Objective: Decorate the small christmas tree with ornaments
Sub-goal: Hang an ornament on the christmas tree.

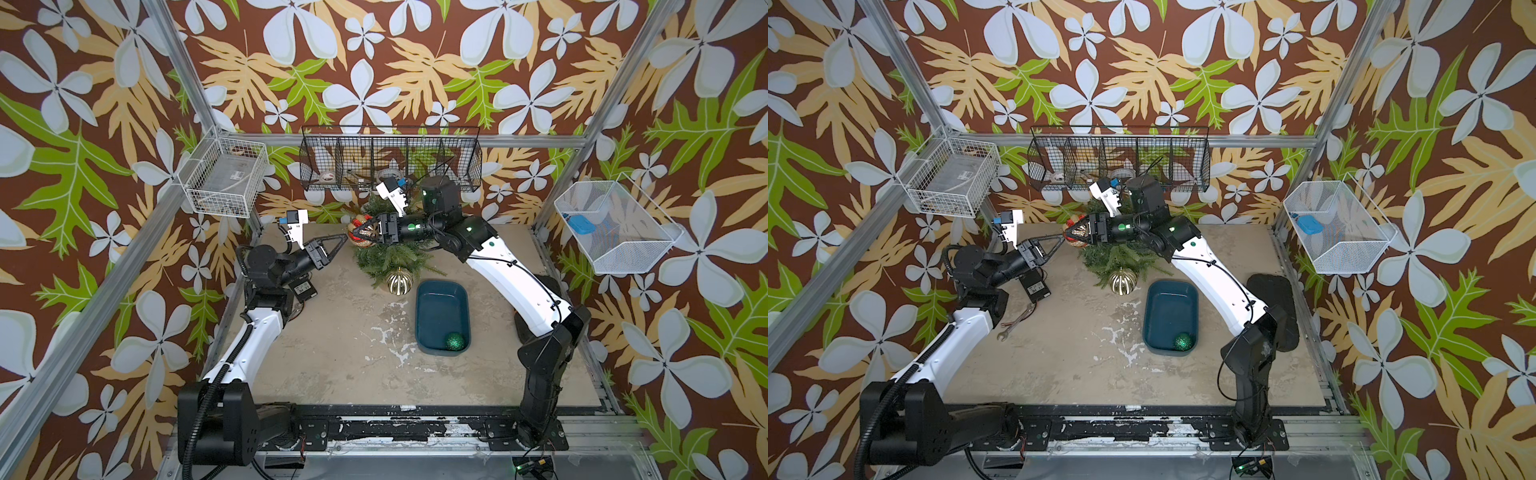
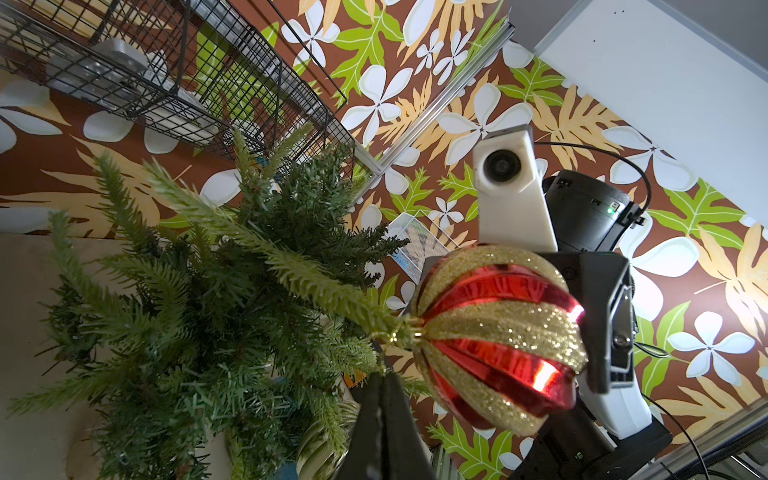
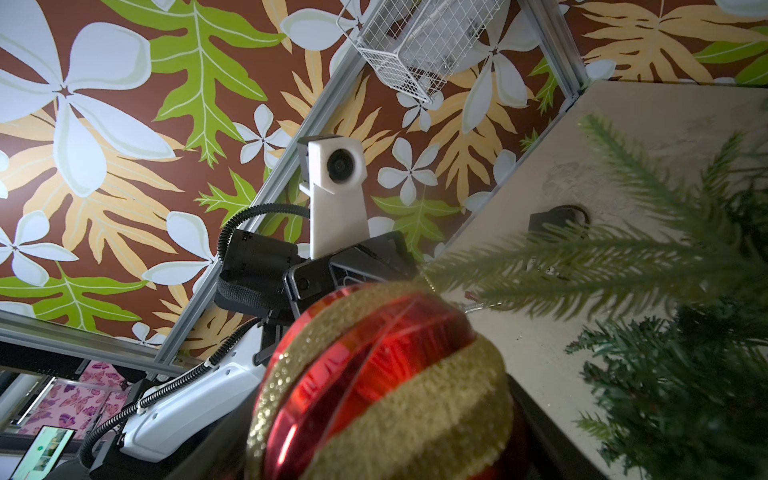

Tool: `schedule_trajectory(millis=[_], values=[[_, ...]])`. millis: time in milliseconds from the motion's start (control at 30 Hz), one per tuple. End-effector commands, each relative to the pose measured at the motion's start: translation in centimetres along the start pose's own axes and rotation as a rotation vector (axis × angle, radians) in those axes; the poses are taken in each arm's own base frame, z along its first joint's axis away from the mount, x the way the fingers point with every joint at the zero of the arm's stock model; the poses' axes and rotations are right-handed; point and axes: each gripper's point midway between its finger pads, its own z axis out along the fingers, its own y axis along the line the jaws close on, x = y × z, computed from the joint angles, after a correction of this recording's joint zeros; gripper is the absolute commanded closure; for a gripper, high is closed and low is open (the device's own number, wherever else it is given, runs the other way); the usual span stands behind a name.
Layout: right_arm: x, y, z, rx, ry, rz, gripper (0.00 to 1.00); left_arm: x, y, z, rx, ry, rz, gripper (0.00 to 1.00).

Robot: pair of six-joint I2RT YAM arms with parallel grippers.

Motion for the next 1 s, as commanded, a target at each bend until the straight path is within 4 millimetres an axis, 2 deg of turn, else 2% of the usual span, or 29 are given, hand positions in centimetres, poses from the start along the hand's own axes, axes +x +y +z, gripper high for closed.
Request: schedule_trajectory(millis=[0,233,567,967], values=[[-0.7,0.8,-0.3,-0.017,-0.027,-0.024,0.36,-0.2,-1.4,-0.1,0.051,0.005,0.023,1.0],[-0.6,1.3,-0.9,-0.022,-0.036,-0.032,0.36,0.2,-1.5,-0.4,0.048,0.008,0.03,1.0],[-0.2,0.9,-1.2,-0.012,-0.037,-0.034,0.36,0.5,-1.5,-0.5,0.041,0.011,0.031,1.0],[-1.3,1.8,-2.0,-0.016,-0.072,-0.056,0.36,0.1,-1.7,-0.5,0.035,0.006,0.042,1.0]])
